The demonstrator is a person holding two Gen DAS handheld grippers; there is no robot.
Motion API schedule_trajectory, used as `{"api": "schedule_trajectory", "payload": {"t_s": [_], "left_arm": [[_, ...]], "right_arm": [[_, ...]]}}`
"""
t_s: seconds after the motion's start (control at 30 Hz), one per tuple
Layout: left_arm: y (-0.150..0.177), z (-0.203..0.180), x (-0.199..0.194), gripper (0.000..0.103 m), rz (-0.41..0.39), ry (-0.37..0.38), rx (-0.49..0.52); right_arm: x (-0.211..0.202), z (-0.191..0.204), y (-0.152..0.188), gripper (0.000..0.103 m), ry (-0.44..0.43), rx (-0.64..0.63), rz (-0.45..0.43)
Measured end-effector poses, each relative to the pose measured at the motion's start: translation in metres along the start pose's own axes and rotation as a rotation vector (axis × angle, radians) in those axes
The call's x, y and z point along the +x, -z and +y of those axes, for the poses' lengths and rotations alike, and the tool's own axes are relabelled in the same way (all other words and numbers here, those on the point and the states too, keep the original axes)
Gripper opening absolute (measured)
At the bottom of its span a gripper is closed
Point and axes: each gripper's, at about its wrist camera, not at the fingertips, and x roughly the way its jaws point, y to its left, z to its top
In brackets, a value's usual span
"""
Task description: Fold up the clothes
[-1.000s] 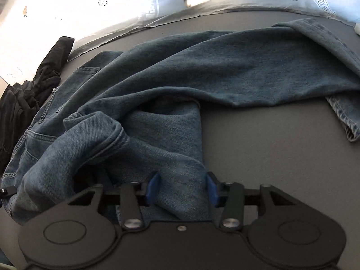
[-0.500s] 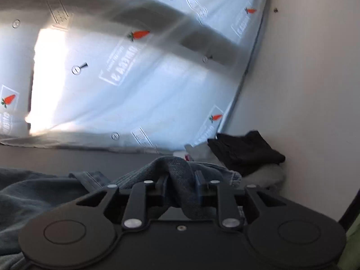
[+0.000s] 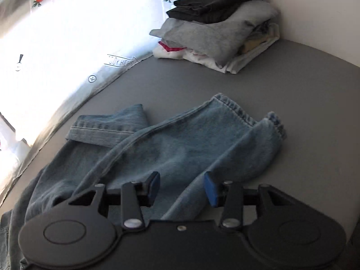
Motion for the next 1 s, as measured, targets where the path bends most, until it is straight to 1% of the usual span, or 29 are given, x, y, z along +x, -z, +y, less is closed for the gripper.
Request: {"api": "schedule_trajectory", "payload": {"t_s": [0.07,0.13,0.2,0.27,0.3,0.4,0.5,0.53,0.6,0.63,0.67,0.7,0.73,0.77,0.83,0.9,0.97,1.0], "left_arm": [[0.0,0.001,0.001,0.033,0.006,-0.004,0.001],[0.0,0.002,0.002,0.036,0.011,-0.002,-0.006],[0.0,0.005,0.003,0.039,0.018,0.002,-0.016],[0.0,0.008,0.004,0.042,0.023,0.003,-0.03],[0.0,0.009,0.004,0.043,0.026,0.004,-0.036],[0.001,0.012,0.005,0.046,0.029,0.005,-0.052],[0.001,0.013,0.006,0.049,0.031,0.004,-0.067],[0.001,0.013,0.006,0.05,0.032,0.003,-0.071],[0.002,0.014,0.008,0.051,0.035,0.0,-0.085],[0.002,0.015,0.008,0.051,0.037,0.0,-0.09],[0.002,0.015,0.008,0.051,0.036,-0.002,-0.092],[0.002,0.014,0.008,0.051,0.035,-0.005,-0.09],[0.002,0.014,0.008,0.051,0.034,-0.007,-0.088],[0.002,0.014,0.008,0.051,0.032,-0.008,-0.086],[0.002,0.014,0.008,0.051,0.031,-0.007,-0.086],[0.002,0.014,0.008,0.052,0.035,-0.005,-0.085],[0.002,0.013,0.008,0.053,0.039,-0.004,-0.079],[0.002,0.012,0.009,0.055,0.043,0.001,-0.07]], "right_arm": [[0.007,0.012,-0.009,0.045,-0.026,-0.018,0.002],[0.018,0.021,-0.016,0.047,-0.057,-0.002,0.012],[0.032,0.027,-0.027,0.052,-0.104,0.063,0.035],[0.052,0.031,-0.036,0.056,-0.122,0.139,0.063],[0.062,0.034,-0.041,0.057,-0.126,0.174,0.077],[0.092,0.042,-0.051,0.057,-0.086,0.238,0.128],[0.112,0.049,-0.055,0.057,0.008,0.227,0.167],[0.115,0.051,-0.055,0.06,0.025,0.225,0.171],[0.117,0.051,-0.055,0.061,0.035,0.225,0.167],[0.118,0.051,-0.055,0.053,0.04,0.225,0.164],[0.117,0.049,-0.055,0.035,0.05,0.227,0.159],[0.114,0.044,-0.056,0.029,0.051,0.247,0.15],[0.111,0.037,-0.058,0.013,0.043,0.277,0.142],[0.107,0.031,-0.06,0.006,0.028,0.303,0.131],[0.086,0.02,-0.069,0.004,-0.039,0.323,0.058],[0.058,0.014,-0.081,0.004,-0.111,0.303,-0.009],[0.018,0.004,-0.093,0.003,-0.233,0.318,-0.098],[-0.004,-0.002,-0.097,0.003,-0.273,0.317,-0.152]]}}
